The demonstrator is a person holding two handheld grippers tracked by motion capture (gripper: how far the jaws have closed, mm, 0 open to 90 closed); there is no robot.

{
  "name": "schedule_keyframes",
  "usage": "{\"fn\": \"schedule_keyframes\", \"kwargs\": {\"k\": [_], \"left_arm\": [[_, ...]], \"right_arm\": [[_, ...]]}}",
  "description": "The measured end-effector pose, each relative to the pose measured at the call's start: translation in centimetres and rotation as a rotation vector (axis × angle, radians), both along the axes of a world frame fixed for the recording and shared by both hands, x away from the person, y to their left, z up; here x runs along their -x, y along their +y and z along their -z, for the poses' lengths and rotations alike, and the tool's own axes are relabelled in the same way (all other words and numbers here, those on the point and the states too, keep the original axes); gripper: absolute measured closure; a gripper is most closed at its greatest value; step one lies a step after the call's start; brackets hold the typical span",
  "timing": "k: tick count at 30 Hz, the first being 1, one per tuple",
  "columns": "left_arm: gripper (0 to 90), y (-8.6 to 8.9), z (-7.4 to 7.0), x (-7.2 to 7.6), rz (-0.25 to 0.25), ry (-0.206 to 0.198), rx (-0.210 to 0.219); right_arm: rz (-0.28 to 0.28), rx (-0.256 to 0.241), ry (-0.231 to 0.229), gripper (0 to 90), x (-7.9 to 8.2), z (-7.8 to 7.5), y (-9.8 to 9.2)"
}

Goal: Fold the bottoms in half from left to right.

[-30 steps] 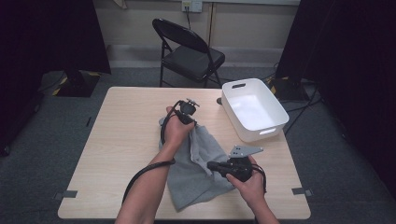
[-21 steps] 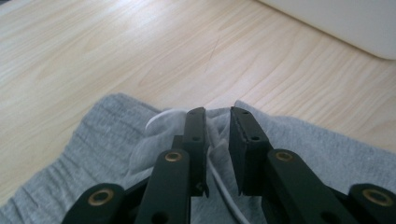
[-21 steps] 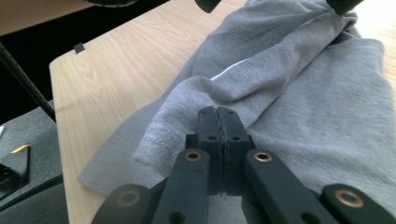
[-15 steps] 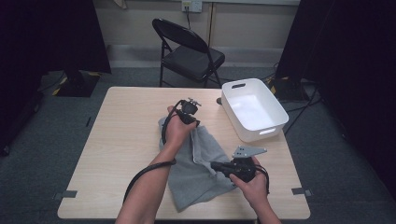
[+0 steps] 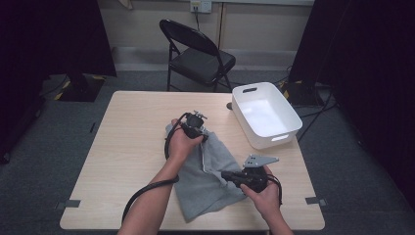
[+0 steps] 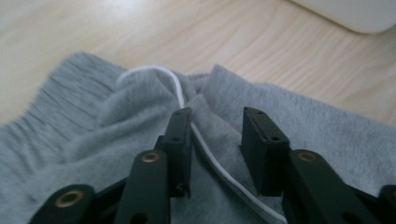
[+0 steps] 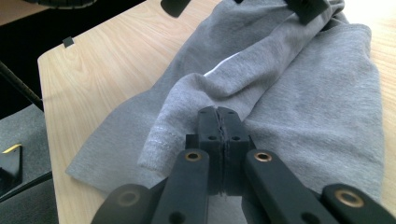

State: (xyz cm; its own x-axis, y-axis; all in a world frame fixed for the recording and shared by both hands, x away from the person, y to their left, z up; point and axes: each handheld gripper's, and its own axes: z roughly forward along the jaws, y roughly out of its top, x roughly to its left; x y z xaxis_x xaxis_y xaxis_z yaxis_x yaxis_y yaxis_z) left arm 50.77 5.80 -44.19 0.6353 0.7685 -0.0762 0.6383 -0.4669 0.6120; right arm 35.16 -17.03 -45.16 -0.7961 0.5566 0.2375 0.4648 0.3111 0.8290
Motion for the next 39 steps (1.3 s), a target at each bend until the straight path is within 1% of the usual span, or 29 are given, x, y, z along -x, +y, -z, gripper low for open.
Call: {"fn": "schedule_keyframes", "kwargs": {"k": [3, 4, 5, 6, 7, 8, 9, 11, 15, 17, 18, 19, 20, 21, 22, 23, 24, 25, 26, 27, 28, 29, 31, 32, 33, 34, 36, 38, 39], "left_arm": [[80.3, -0.3, 0.0, -0.1, 0.004, 0.031, -0.001], [82.9, -0.4, -0.2, -0.2, 0.007, 0.037, 0.006], [83.9, -0.6, -0.4, -0.4, 0.013, 0.032, 0.004], [84.4, -0.8, -0.7, -0.5, 0.010, 0.024, 0.006], [84.6, -0.9, -1.1, -0.6, 0.012, 0.028, 0.012], [84.7, -1.1, -1.3, -0.6, 0.006, 0.015, 0.012], [84.7, -1.4, -1.8, -0.7, 0.013, 0.013, 0.021], [84.7, -1.8, -2.2, -0.9, 0.020, 0.000, 0.011], [84.7, -2.6, -2.3, -1.3, 0.016, -0.012, 0.004], [84.5, -3.0, -2.0, -1.3, 0.011, -0.008, 0.017], [84.4, -3.0, -1.9, -1.4, 0.012, -0.010, 0.010], [83.5, -3.2, -1.7, -1.4, 0.009, -0.017, 0.012], [81.8, -3.2, -1.6, -1.4, 0.009, -0.023, 0.015], [79.1, -3.4, -1.5, -1.4, 0.019, -0.040, 0.032], [74.3, -3.5, -1.6, -1.3, 0.032, -0.053, 0.037], [75.9, -3.7, -1.6, -1.2, 0.040, -0.055, 0.034], [74.7, -3.8, -1.7, -1.1, 0.053, -0.061, 0.028], [70.4, -3.8, -1.7, -1.1, 0.060, -0.077, 0.038], [62.7, -3.8, -1.7, -1.0, 0.062, -0.094, 0.040], [57.7, -3.7, -1.8, -0.9, 0.072, -0.112, 0.016], [58.6, -3.6, -1.9, -0.8, 0.073, -0.112, 0.021], [55.5, -3.5, -2.0, -0.7, 0.071, -0.112, 0.027], [48.8, -3.2, -2.3, -0.3, 0.081, -0.152, 0.002], [46.1, -3.1, -2.4, -0.2, 0.082, -0.158, 0.006], [44.9, -2.9, -2.5, 0.1, 0.085, -0.158, 0.011], [44.1, -2.7, -2.6, 0.3, 0.093, -0.169, 0.008], [41.8, -2.2, -2.8, 0.6, 0.100, -0.175, -0.005], [40.8, -1.7, -2.9, 0.9, 0.091, -0.174, 0.010], [39.5, -1.4, -2.9, 1.1, 0.086, -0.173, 0.013]], "right_arm": [[0.002, -0.003, -0.003, 90.0, 0.0, -0.2, -0.1], [0.003, -0.006, -0.004, 90.0, 0.0, -0.2, -0.1], [0.003, -0.005, -0.006, 90.0, 0.0, -0.3, -0.2], [0.004, -0.005, -0.005, 90.0, 0.0, -0.3, -0.3], [0.005, -0.012, -0.004, 90.0, 0.0, -0.4, -0.4], [0.009, -0.017, -0.004, 90.0, 0.1, -0.5, -0.5], [0.013, -0.018, -0.007, 90.0, 0.1, -0.6, -0.7], [0.021, -0.032, -0.004, 90.0, 0.1, -0.7, -1.2], [0.057, -0.033, -0.003, 90.0, 0.0, -0.9, -2.5], [0.095, -0.039, 0.009, 90.0, -0.1, -0.8, -3.4], [0.107, -0.038, 0.012, 90.0, -0.2, -0.7, -3.9], [0.112, -0.030, 0.014, 89.8, -0.3, -0.6, -4.2], [0.129, -0.004, 0.016, 89.0, -0.4, -0.4, -4.7], [0.137, -0.004, 0.017, 83.8, -0.4, -0.3, -4.9], [0.173, -0.012, 0.014, 80.2, -0.5, -0.1, -5.4], [0.184, -0.014, 0.017, 83.6, -0.5, -0.1, -5.7], [0.185, -0.021, 0.015, 82.0, -0.6, -0.2, -6.2], [0.200, -0.005, 0.008, 77.7, -0.6, -0.3, -6.5], [0.214, 0.009, -0.002, 73.3, -0.6, -0.4, -6.7], [0.218, 0.010, -0.002, 73.6, -0.7, -0.5, -6.9], [0.225, 0.005, -0.003, 73.0, -0.7, -0.7, -7.0], [0.225, 0.006, -0.017, 71.3, -0.7, -0.9, -7.0], [0.222, 0.023, -0.022, 68.3, -0.7, -1.2, -6.8], [0.213, 0.035, -0.030, 68.2, -0.7, -1.3, -6.5], [0.206, 0.038, -0.037, 67.3, -0.7, -1.4, -6.3], [0.204, 0.043, -0.044, 65.1, -0.7, -1.5, -5.9], [0.171, 0.053, -0.053, 65.7, -0.7, -1.6, -5.1], [0.158, 0.060, -0.060, 62.1, -0.6, -1.6, -4.1], [0.149, 0.054, -0.061, 62.2, -0.6, -1.5, -3.7]]}}
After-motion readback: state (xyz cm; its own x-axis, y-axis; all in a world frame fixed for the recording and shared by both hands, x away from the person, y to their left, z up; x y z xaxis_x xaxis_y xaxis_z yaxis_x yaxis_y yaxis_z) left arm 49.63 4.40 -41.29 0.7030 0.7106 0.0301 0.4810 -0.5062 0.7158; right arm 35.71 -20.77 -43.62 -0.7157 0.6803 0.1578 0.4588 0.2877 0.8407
